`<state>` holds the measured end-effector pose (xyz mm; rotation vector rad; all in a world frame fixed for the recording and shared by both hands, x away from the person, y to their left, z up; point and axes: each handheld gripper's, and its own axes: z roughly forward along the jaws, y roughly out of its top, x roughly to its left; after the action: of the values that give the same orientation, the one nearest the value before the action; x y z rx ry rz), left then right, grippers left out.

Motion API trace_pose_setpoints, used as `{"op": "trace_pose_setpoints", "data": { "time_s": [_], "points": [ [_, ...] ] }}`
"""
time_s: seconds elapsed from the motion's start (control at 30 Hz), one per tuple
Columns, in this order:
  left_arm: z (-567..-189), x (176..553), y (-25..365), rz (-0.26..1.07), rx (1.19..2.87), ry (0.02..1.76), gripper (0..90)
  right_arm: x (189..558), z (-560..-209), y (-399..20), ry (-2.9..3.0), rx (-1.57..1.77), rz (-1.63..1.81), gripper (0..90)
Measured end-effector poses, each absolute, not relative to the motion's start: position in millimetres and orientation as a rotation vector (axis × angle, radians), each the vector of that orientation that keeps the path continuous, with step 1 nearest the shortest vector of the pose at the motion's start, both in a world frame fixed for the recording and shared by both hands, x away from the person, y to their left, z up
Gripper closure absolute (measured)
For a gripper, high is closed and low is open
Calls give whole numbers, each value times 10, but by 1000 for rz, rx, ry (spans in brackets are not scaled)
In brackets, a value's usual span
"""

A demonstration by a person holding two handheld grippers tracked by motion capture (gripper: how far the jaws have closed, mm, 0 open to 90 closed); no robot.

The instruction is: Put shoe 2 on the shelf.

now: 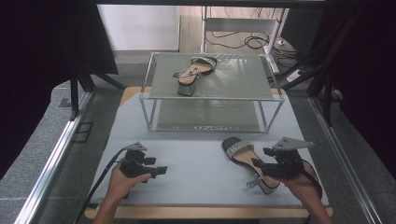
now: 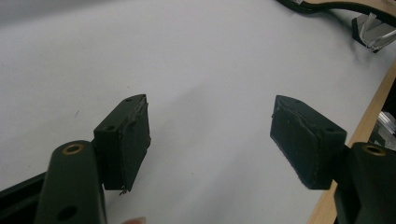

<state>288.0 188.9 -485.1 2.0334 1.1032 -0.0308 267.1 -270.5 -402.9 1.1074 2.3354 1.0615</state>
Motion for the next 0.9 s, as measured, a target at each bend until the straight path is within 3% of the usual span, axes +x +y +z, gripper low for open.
{"op": "trace_pose_setpoints", "data": {
  "time_s": [0.23, 0.6, 0.9],
  "points": [
    [-4840, 2869, 1861, -40, 2034, 1088, 288, 2980, -4115, -2593, 2449, 1157, 915, 348],
    [-4812, 2870, 1891, -43, 2025, 1077, 288, 3303, -4614, -2553, 2592, 1310, 557, 216],
    [-4800, 2880, 1891, -37, 2030, 1073, 288, 3340, -4794, -2485, 2658, 1320, 367, 243]
  ]
}}
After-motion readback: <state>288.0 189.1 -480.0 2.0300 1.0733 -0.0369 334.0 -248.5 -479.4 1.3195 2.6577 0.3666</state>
